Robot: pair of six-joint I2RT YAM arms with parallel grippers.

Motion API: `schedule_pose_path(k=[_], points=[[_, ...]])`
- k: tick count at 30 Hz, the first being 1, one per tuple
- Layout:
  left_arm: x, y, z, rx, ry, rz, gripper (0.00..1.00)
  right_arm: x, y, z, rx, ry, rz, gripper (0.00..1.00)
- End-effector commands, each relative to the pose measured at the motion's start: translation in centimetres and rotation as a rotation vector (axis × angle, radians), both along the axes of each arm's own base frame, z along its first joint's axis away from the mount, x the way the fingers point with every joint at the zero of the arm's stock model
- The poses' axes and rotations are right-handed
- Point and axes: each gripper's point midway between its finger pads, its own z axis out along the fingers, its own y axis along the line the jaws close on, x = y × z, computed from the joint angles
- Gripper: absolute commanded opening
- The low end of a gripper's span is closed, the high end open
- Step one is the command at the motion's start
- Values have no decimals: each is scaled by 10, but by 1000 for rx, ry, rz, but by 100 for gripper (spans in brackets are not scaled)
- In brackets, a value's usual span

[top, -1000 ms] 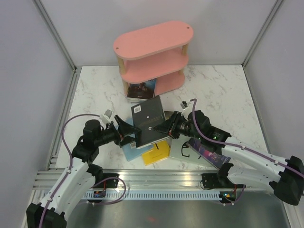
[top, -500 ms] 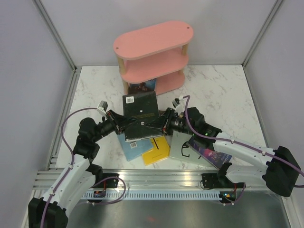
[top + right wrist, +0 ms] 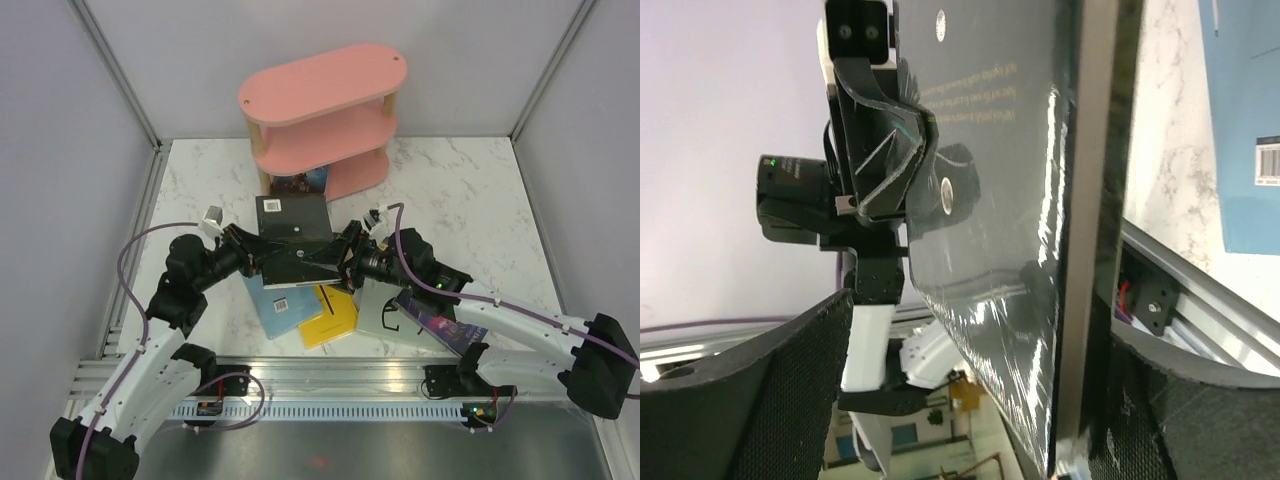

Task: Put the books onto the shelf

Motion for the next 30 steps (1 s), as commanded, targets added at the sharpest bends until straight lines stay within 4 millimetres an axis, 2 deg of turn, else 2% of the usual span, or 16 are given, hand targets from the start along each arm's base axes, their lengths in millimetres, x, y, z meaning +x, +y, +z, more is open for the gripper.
schedule_pose_path(k=[1,6,7,9,14,16,18,24,25,27,28,29,30], points=[[14,17,27,76,-120,121,2,2,-9,81,198,-87,-59,85],[12,17,29,86,-116,119,2,12,-30,100,253,-83,-183,75],[11,18,29,86,-118,121,2,17,-32,102,260,-82,-212,71],[10,19,26,86,-111,122,2,20,-33,107,266,-89,-229,69],[5,17,23,81,-104,103,2,26,-17,114,271,-97,-205,59],[5,17,18,80,-82,110,2,28,-15,126,306,-109,-204,52],[6,20,18,76,-77,130,2,30,-10,135,321,-114,-208,51],[7,27,10,85,-26,180,2,33,2,155,360,-136,-205,39],[7,26,9,85,-19,179,2,33,4,156,362,-136,-203,27],[6,25,7,88,-17,168,2,34,5,152,349,-137,-204,14],[5,24,7,90,-16,161,2,34,2,154,345,-143,-214,2],[2,22,8,91,-18,142,4,35,-1,153,326,-161,-224,0],[1,22,6,108,-22,135,7,35,-2,143,274,-155,-226,0]])
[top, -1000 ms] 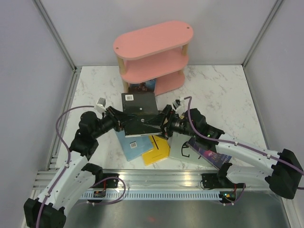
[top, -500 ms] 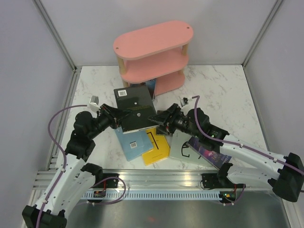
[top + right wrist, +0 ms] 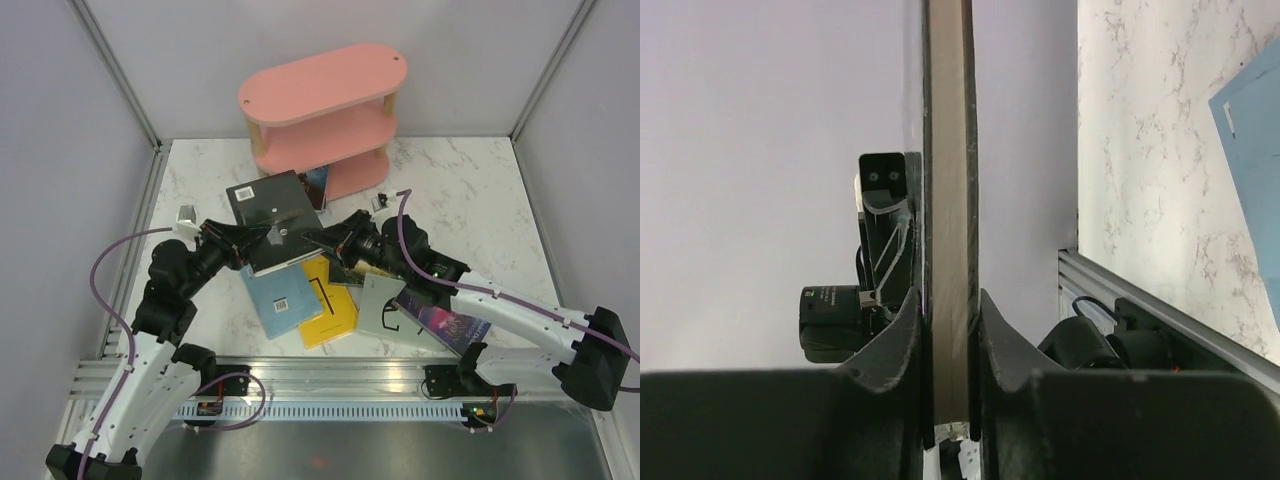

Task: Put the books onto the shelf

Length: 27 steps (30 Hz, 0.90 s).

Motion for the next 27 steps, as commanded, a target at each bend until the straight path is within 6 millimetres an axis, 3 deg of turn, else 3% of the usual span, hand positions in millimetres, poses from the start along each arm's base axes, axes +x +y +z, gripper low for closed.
schedule_pose_path(k=[1,4,6,12,20,24,25,27], points=[[-14,-8,-35,174,23,-102,10,-6,-17,107,198,-200,-43,0],[-20,-4,-40,265,36,-115,26,5,-37,103,159,-201,-99,0],[-22,0,-43,312,43,-116,45,14,-55,106,160,-201,-134,0],[-19,1,-37,377,14,-136,66,37,-72,121,143,-248,-150,0],[-9,-1,-39,413,34,-150,69,86,-83,136,115,-282,-166,0],[-6,-1,-41,418,39,-147,68,117,-84,131,93,-275,-162,0],[-5,-1,-42,419,45,-147,68,127,-79,122,83,-258,-146,0],[-3,-2,-42,417,44,-151,68,140,-81,125,89,-267,-151,0]])
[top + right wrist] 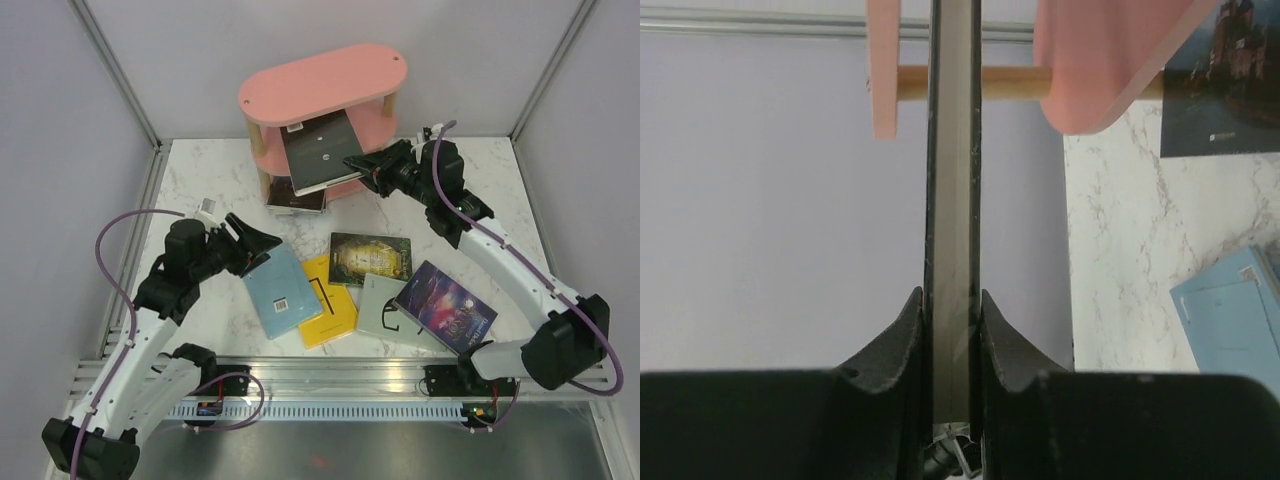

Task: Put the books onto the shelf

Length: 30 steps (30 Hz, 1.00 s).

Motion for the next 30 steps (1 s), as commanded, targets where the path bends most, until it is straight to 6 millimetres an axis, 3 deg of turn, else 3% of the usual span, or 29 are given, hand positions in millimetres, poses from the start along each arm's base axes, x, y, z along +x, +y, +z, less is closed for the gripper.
schedule_pose_path(k=[1,9,11,12,22,28,29,30], points=[[2,-2,15,15,-55,-32,68,14,6,71,107,-210,61,0],[6,0,13,25,-60,-30,67,70,29,54,93,-215,102,0],[6,0,13,28,-65,-35,67,89,39,40,78,-202,116,0],[6,1,13,33,-67,-33,67,100,46,22,67,-173,128,0],[5,25,2,68,-23,-8,68,142,64,-36,23,-113,129,0],[5,35,-1,53,-10,8,67,160,73,-56,15,-86,137,0],[5,35,-2,55,-9,7,67,159,74,-60,10,-73,147,6],[6,36,-3,55,-5,9,67,161,73,-67,-1,-56,146,30]])
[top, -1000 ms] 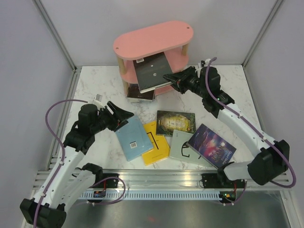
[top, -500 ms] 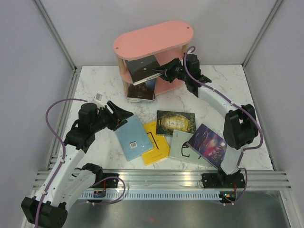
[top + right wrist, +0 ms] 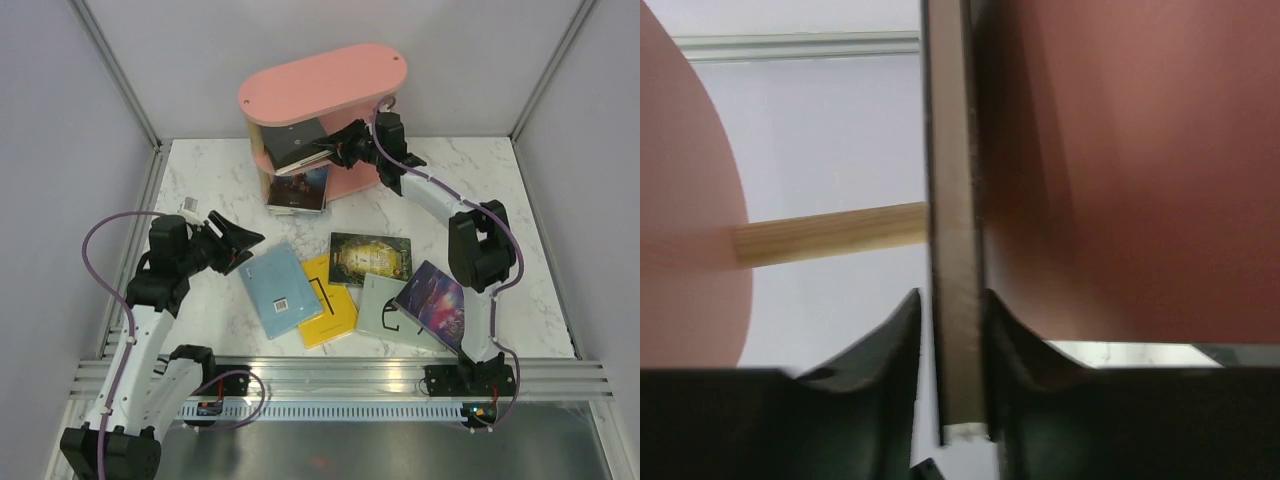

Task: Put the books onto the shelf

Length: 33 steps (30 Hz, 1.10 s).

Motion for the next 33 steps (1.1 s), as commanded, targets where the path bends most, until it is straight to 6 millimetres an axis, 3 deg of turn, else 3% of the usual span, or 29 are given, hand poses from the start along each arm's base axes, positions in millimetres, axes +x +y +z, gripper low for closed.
schedule_pose_path(k=[1,2,4,5,6,8,9,13,14,19,21,24,25,28,29,30,32,33], points=[[-7,-4,7,7,-35,-66,68,5,3,34,36,-96,30,40],[-7,-4,7,6,-34,-71,69,4,1,23,14,-52,31,54],[-7,-5,5,6,-25,-76,69,1,-11,16,-14,-24,23,64],[-8,-5,4,5,-20,-77,69,-2,-14,9,-32,5,22,87],[-8,-5,5,5,-23,-77,69,-6,-21,17,-38,-5,14,88],[-9,-5,2,7,-14,-78,69,-10,-35,6,-71,26,4,89],[-9,-5,1,7,-11,-77,69,-15,-41,12,-81,25,2,90],[-9,-3,-6,10,14,-69,69,-24,-63,0,-174,74,12,90],[-9,-3,-8,10,23,-69,69,-30,-67,-10,-211,106,27,90],[-8,0,-28,31,110,-51,71,-58,-75,-23,-265,136,86,90],[-11,2,-42,42,177,-42,75,-75,-77,-13,-283,84,119,89],[-18,2,-81,56,340,-52,80,-118,-61,-25,-305,78,223,88],[-23,3,-99,57,411,-52,80,-137,-44,-30,-323,55,291,86],[-31,6,-128,70,498,-29,81,-184,-16,-54,-353,65,402,86],[-32,6,-137,75,520,-31,82,-189,-8,-57,-340,51,413,85],[-34,7,-150,81,567,-32,82,-205,-5,-76,-336,89,441,85],[-39,8,-172,109,615,-42,82,-221,14,-85,-302,83,476,83],[-46,9,-187,122,672,-49,82,-235,21,-104,-318,114,510,83]])
